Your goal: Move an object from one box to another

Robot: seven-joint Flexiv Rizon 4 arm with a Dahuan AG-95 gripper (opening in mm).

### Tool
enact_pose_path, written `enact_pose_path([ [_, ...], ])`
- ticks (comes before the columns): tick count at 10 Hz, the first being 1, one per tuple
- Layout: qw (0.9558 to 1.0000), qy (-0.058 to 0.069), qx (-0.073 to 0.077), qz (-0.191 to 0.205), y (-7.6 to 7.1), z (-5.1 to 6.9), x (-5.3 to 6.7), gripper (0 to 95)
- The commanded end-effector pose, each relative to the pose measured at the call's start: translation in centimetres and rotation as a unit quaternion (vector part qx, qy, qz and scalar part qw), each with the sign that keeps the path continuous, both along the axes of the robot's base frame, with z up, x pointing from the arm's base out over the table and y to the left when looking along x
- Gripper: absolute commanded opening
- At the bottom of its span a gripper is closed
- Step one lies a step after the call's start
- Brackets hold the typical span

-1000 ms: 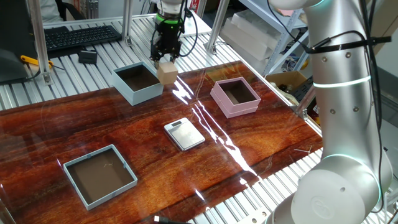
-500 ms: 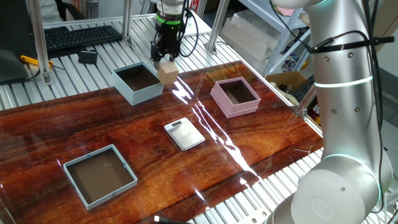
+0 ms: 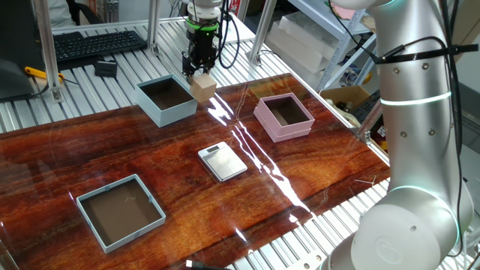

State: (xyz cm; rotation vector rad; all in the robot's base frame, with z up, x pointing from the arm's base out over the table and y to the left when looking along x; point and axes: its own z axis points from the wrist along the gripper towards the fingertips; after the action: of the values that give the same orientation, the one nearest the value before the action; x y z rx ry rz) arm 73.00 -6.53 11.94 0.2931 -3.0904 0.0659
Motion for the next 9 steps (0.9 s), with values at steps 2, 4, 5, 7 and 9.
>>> enact_pose_path([
  [2, 0.9999, -0.008, 0.004, 0.008, 0.03, -0.02, -0.02, 0.0],
  [4, 0.9998, -0.015, 0.005, 0.009, 0.03, -0.02, -0.02, 0.0],
  [5, 0.9997, -0.019, 0.016, 0.006, 0.03, -0.02, -0.02, 0.0],
  [7, 0.9997, -0.02, 0.016, 0.003, 0.03, -0.02, -0.02, 0.0],
  [9, 0.9996, -0.017, 0.019, -0.01, 0.03, -0.02, -0.02, 0.0],
])
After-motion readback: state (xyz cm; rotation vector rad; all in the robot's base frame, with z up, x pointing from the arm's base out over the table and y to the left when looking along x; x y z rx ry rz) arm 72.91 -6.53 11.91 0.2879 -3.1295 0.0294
